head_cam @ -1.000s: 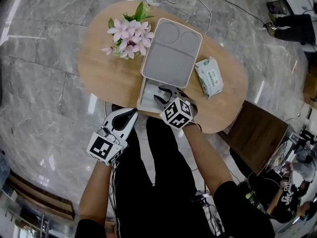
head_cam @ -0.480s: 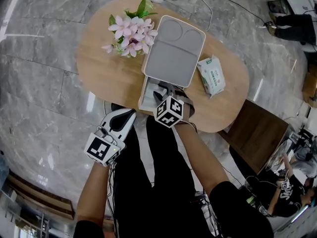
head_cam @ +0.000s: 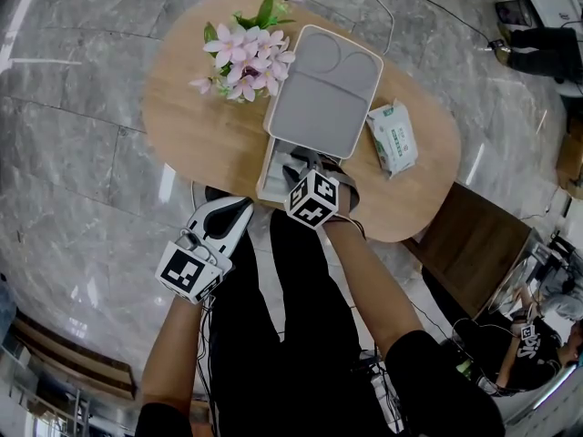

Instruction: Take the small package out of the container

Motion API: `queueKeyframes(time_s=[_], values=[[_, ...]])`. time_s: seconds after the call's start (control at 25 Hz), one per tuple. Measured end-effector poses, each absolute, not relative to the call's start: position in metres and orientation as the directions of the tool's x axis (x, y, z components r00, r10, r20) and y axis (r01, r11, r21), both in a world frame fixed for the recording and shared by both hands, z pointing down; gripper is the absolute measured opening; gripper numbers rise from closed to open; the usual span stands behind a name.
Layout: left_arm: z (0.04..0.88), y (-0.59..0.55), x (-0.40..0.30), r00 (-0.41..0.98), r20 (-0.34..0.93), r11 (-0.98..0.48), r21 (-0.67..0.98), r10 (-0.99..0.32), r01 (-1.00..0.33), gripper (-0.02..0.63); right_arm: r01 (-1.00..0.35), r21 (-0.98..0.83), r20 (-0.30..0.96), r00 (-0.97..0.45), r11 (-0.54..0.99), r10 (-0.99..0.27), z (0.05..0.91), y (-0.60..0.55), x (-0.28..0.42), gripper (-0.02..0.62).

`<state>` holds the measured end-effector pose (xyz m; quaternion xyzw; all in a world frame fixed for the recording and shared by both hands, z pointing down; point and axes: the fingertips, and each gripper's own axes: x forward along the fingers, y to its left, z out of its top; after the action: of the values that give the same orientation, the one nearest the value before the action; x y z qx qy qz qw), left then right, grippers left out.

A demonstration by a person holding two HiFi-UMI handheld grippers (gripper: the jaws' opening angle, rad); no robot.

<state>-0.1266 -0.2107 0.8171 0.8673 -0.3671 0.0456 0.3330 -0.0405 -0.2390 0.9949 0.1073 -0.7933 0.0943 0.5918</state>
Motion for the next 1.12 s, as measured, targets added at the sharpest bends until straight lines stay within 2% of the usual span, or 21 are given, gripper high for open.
queueKeyframes(time_s=[0.08,0.32,0.44,0.8,1.12], values=[[0.817,-0.211,-0.126,0.726,0.32,-0.509,0.545,-0.608,-0.666,0.017,-0.29,-0.037,0.959,-0.279,0.956,-0.048,0.995,-0.238,-0.04,0.126],[0.815,-0.21,-0.121,0.731,0.319,-0.512,0.547,-0.603,-0.662,0.017,-0.284,-0.072,0.95,-0.311,0.956,-0.021,0.986,-0.234,-0.038,0.046],[0.814,-0.21,-0.12,0.729,0.322,-0.512,0.544,-0.604,-0.665,0.017,-0.282,-0.076,0.943,-0.333,0.956,-0.024,0.977,-0.232,-0.038,0.025],[0.8,-0.213,-0.11,0.729,0.338,-0.523,0.526,-0.595,-0.671,0.017,-0.292,-0.054,0.919,-0.389,0.955,-0.067,0.922,-0.232,-0.024,0.023],[0.729,-0.236,-0.111,0.706,0.317,-0.521,0.499,-0.634,-0.692,0.017,-0.323,0.028,0.866,-0.465,0.946,-0.184,0.807,-0.261,-0.018,0.023]])
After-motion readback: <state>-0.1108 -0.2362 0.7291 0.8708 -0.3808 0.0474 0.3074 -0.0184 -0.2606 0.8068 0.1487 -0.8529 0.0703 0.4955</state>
